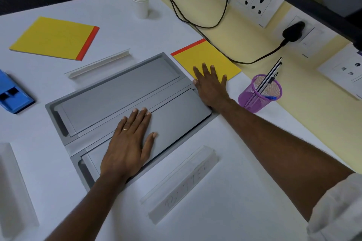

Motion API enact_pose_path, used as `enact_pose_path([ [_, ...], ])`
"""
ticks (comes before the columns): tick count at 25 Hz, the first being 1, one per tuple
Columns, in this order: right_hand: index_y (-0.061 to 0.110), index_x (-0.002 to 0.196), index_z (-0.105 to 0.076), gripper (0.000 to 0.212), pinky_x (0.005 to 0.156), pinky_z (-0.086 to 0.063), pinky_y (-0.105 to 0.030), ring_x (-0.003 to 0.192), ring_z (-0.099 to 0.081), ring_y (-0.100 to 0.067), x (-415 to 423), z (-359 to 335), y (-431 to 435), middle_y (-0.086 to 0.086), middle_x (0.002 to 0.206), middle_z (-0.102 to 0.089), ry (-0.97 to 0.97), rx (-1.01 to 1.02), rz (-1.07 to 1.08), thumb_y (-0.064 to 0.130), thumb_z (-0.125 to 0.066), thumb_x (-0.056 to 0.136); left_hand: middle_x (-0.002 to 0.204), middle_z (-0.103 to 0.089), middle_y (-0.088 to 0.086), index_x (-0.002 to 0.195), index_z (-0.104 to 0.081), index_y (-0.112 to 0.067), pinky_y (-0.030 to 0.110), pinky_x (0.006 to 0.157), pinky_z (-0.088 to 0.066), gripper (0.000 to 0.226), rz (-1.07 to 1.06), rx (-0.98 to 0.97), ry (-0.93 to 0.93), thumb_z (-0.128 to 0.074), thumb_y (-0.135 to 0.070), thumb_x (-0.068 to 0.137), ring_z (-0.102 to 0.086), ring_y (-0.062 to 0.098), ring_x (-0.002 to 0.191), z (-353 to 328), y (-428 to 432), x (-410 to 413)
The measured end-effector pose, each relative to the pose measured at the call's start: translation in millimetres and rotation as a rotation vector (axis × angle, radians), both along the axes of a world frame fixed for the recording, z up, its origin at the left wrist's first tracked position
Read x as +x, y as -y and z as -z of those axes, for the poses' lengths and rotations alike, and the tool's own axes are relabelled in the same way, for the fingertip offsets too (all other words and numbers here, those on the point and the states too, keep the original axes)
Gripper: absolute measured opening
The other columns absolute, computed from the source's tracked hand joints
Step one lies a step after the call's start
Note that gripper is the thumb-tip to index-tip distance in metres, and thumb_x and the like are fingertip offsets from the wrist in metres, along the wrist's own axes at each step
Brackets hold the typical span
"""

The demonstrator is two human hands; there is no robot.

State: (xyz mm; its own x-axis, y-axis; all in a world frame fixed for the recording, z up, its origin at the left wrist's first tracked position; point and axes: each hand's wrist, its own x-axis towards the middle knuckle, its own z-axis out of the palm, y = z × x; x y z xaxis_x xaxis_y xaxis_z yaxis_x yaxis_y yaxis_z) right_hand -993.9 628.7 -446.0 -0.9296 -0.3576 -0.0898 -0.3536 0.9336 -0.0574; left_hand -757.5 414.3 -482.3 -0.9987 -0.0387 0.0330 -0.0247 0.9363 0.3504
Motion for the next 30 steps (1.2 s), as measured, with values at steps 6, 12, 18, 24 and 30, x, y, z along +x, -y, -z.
enact_pose_path([
  [6,0.026,0.159,-0.015,0.056,0.119,-0.006,-0.065,0.156,0.0,-0.03,54.4,-14.9,3.4,-0.005,0.168,-0.006,0.009,-0.121,-0.074,0.044,-0.024,0.107,0.168,-0.012,-0.004,0.16,-0.016,-0.022,0.041,0.128,-0.012,0.064,0.007,-0.061,-0.012,-0.014,-0.056,0.106,-0.004,0.012,0.157,1.5,0.2,0.2],
  [12,0.023,0.158,-0.019,0.056,0.121,-0.015,-0.061,0.155,-0.007,-0.03,140.1,-55.1,-3.6,-0.008,0.167,-0.012,0.004,-0.108,-0.161,0.043,-0.024,0.107,0.17,-0.004,0.004,0.161,-0.007,-0.015,0.043,0.129,-0.007,0.066,0.022,-0.098,0.144,-0.01,-0.052,0.106,0.001,0.02,0.157,-26.0,-4.9,3.9],
  [18,0.022,0.159,-0.016,0.057,0.123,-0.015,-0.055,0.155,-0.007,-0.028,206.0,-84.0,10.9,-0.008,0.168,-0.01,-0.001,-0.14,-0.255,0.044,-0.023,0.107,0.17,0.001,0.008,0.161,-0.006,-0.013,0.043,0.129,-0.003,0.066,-0.111,0.012,0.136,-0.017,-0.048,0.107,0.005,0.024,0.157,-83.1,-20.6,62.3],
  [24,0.025,0.16,-0.008,0.06,0.126,-0.006,-0.051,0.156,0.003,-0.023,282.3,-105.3,45.9,-0.004,0.169,0.0,0.089,-0.247,-0.391,0.045,-0.024,0.106,0.169,-0.007,-0.001,0.161,-0.016,-0.021,0.041,0.129,-0.005,0.057,-0.309,0.165,-0.06,-0.023,-0.044,0.109,0.003,0.015,0.157,-126.4,-47.1,167.4],
  [30,0.03,0.159,-0.003,0.069,0.127,0.002,-0.043,0.155,0.009,-0.016,362.5,-106.5,96.3,0.004,0.168,0.008,0.222,-0.266,-0.542,0.056,-0.014,0.097,0.168,0.011,-0.016,0.16,0.0,-0.037,0.036,0.129,0.003,0.065,-0.547,0.354,-0.059,-0.02,-0.06,0.102,0.02,0.0,0.152,-141.7,-62.5,280.1],
])
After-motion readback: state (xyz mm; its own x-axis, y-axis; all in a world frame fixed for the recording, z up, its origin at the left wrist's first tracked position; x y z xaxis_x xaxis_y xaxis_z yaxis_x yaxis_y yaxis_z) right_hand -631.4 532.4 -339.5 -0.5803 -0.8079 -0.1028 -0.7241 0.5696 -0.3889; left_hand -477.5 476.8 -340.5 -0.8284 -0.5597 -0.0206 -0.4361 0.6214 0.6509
